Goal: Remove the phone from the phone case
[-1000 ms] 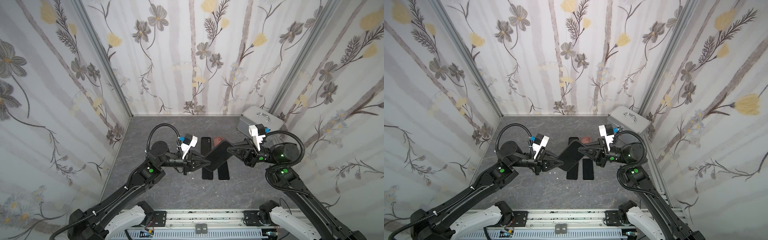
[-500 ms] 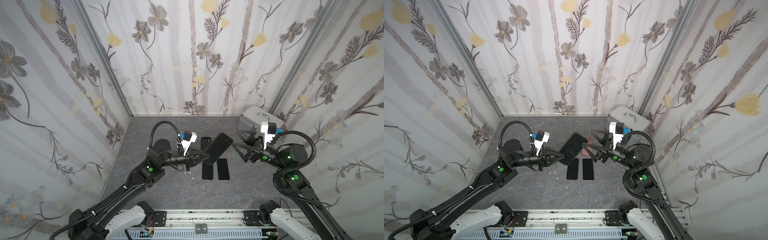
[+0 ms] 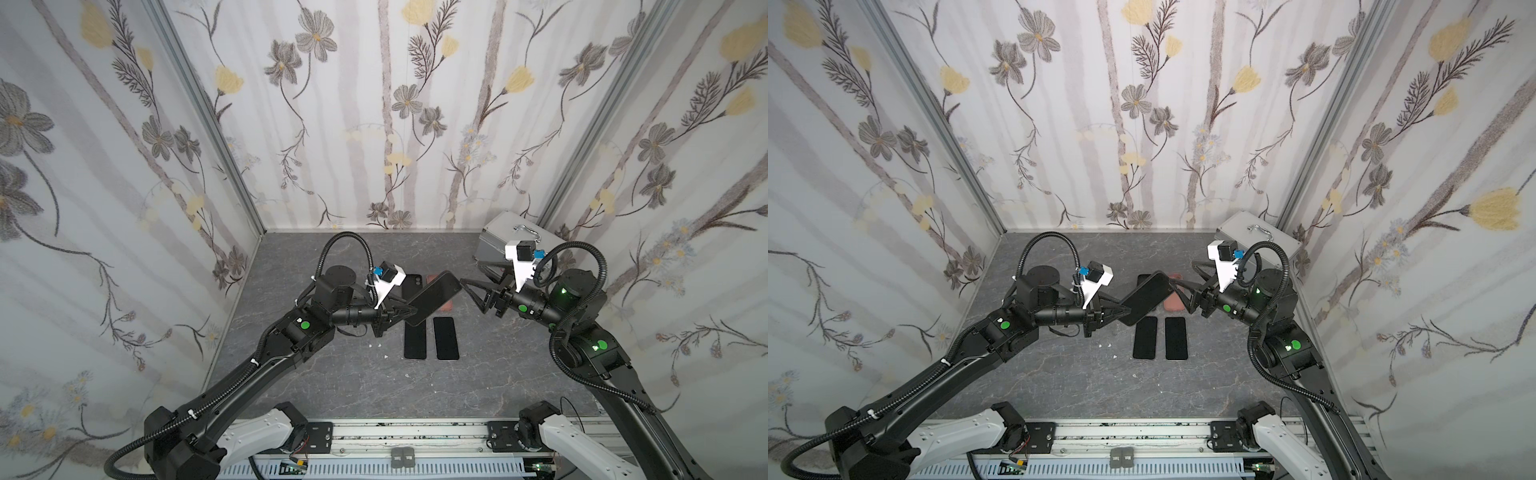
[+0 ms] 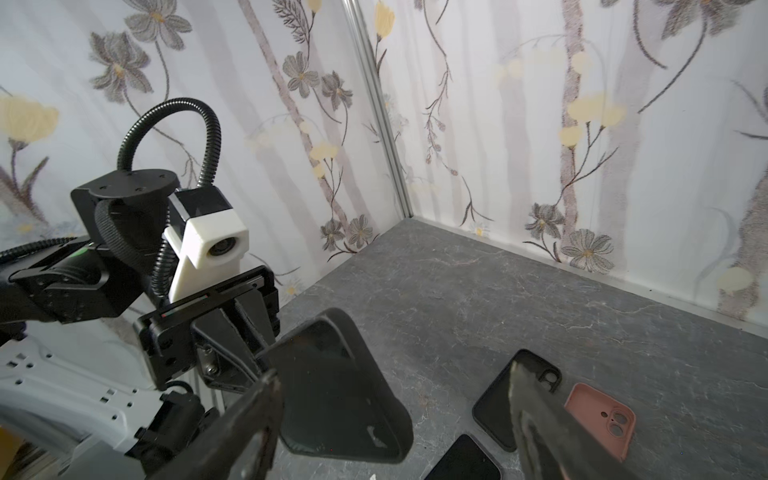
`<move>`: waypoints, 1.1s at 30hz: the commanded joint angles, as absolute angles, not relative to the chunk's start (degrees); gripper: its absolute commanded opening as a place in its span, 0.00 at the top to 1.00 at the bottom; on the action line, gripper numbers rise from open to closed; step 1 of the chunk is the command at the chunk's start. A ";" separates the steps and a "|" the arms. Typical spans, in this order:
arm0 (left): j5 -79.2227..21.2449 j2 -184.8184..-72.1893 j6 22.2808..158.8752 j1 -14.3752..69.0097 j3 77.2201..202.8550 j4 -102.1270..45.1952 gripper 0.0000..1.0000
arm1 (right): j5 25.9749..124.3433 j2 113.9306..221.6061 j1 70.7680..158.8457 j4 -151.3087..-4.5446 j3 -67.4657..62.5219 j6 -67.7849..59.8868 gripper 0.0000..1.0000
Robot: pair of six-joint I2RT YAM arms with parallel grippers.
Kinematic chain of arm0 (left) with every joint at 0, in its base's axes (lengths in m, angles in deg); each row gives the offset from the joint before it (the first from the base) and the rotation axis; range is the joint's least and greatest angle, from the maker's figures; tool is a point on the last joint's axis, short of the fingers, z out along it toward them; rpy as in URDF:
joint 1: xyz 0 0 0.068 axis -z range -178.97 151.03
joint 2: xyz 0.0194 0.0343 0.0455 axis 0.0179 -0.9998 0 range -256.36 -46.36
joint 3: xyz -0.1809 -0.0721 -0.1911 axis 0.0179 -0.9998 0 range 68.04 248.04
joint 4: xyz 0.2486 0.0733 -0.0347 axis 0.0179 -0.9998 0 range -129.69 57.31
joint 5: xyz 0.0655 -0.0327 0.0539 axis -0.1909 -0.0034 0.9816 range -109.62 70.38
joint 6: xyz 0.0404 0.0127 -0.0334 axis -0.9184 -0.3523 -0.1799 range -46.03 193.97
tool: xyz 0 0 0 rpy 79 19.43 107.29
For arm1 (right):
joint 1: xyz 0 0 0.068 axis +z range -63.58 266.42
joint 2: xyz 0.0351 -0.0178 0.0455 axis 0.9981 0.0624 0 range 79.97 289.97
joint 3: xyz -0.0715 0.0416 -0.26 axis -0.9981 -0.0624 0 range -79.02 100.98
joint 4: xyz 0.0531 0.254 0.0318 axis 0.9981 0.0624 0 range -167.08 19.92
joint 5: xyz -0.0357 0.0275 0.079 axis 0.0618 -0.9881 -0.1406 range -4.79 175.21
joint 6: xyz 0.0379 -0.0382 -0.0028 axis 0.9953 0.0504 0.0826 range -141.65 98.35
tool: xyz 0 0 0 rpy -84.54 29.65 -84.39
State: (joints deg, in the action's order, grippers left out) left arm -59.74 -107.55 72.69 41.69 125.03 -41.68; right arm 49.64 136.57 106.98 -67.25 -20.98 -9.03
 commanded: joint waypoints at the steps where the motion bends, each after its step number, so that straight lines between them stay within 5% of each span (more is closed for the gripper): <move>1: -63.19 -105.84 63.40 41.78 125.52 -41.86 1.00 | 35.61 138.33 105.37 -65.11 -19.20 -11.11 0.16; 8: -64.66 -104.63 60.80 41.73 125.87 -43.54 1.00 | 23.45 140.97 104.54 -65.74 -17.07 -8.29 0.22; 21: -62.76 -104.50 59.31 41.77 126.39 -44.29 1.00 | 23.08 143.79 105.69 -64.51 -15.92 -4.25 0.47; 33: -60.64 -104.76 57.28 41.76 127.19 -44.76 1.00 | 22.01 145.79 108.60 -67.11 -16.18 -1.41 0.54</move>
State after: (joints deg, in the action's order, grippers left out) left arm -60.76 -104.82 58.88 41.69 126.34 -47.17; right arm 22.80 145.20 107.96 -64.83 -16.44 -2.36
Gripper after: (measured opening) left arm 0.101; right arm 0.470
